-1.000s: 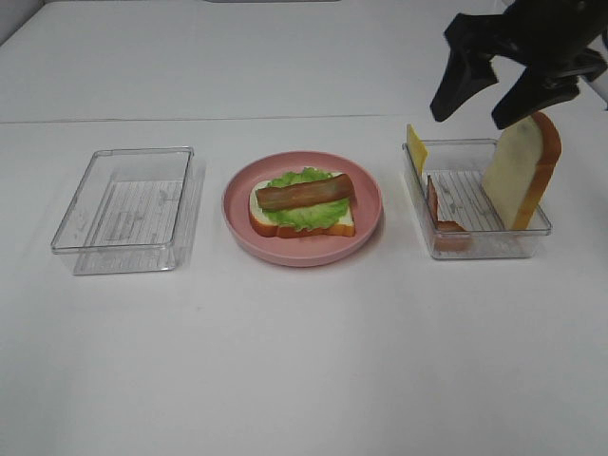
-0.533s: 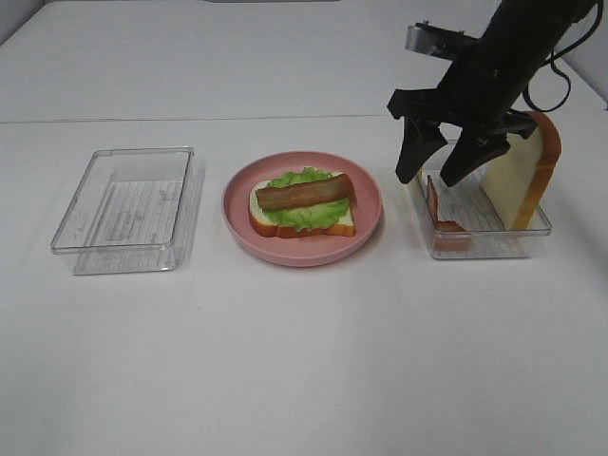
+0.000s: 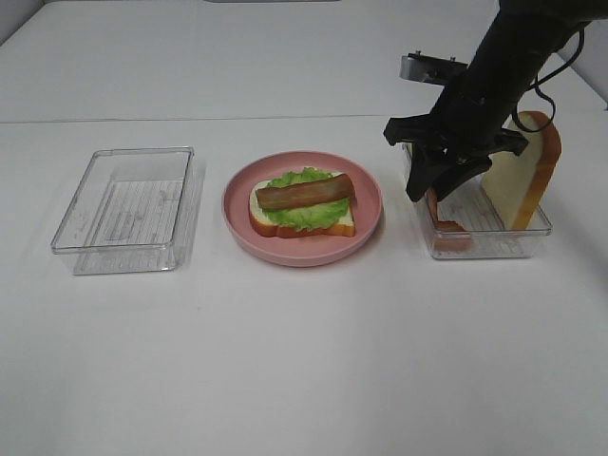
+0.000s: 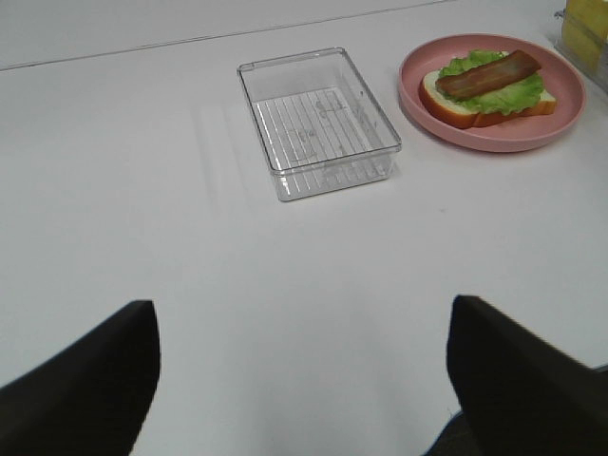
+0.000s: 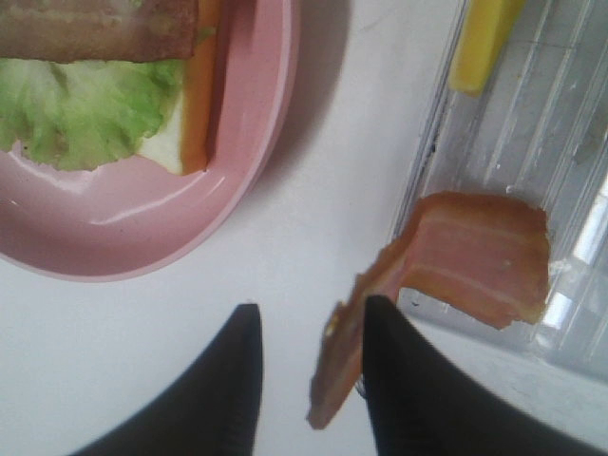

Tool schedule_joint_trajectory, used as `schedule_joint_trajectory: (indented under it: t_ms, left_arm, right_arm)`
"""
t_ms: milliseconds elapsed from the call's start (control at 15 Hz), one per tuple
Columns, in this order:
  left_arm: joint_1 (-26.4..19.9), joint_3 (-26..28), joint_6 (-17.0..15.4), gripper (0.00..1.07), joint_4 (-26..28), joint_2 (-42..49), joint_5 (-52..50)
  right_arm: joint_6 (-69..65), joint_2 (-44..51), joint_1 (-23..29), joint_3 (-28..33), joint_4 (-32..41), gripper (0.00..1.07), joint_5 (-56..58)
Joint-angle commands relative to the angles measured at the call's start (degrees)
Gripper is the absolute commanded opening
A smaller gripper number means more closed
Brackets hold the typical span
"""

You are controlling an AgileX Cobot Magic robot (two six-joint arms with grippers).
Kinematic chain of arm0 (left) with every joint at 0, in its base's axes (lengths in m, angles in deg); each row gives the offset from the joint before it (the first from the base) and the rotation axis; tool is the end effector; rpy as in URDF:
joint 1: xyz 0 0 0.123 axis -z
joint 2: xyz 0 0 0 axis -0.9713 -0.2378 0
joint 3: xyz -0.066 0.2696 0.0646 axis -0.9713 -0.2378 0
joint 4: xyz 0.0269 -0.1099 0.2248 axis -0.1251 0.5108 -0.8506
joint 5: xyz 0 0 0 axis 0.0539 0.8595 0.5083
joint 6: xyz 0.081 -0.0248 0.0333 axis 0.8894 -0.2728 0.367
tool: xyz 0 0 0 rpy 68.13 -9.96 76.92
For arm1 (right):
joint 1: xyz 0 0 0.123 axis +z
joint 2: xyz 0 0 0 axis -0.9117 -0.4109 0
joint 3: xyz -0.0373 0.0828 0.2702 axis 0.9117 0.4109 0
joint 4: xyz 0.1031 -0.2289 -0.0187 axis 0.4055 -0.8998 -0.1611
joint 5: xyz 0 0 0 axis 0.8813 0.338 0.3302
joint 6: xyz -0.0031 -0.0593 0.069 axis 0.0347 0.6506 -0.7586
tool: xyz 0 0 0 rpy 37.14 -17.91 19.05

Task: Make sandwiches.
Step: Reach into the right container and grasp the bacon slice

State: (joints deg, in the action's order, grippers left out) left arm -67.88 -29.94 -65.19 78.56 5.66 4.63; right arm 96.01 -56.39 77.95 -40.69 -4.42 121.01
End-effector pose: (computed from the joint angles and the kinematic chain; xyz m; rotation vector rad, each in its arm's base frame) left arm -0.0062 -0.0039 0.2779 0.1935 2.0235 -0.1372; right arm 0.4102 0.1093 0.1744 -0.3452 2.9818 0.3559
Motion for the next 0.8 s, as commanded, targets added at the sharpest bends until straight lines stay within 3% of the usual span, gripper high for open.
schedule_joint_trajectory:
  t_ms: [67, 133, 800]
  left_arm:
    - [0.2, -0.1, 0.1, 0.79, 0.1, 1.1, -0.5]
    - [0.2, -0.1, 0.1, 0.79, 0.1, 1.1, -0.5]
    - [0.2, -0.1, 0.1, 0.79, 0.1, 1.1, -0.5]
  right_arm:
    - [-0.2, -0.2, 0.0, -0.5, -0.3, 0.08, 0.1]
    - [-0.2, -0.2, 0.0, -0.5, -0.3, 0.00, 1.1]
    - [-0.8, 5.7, 0.0, -5.0, 0.9, 0.00, 8.5]
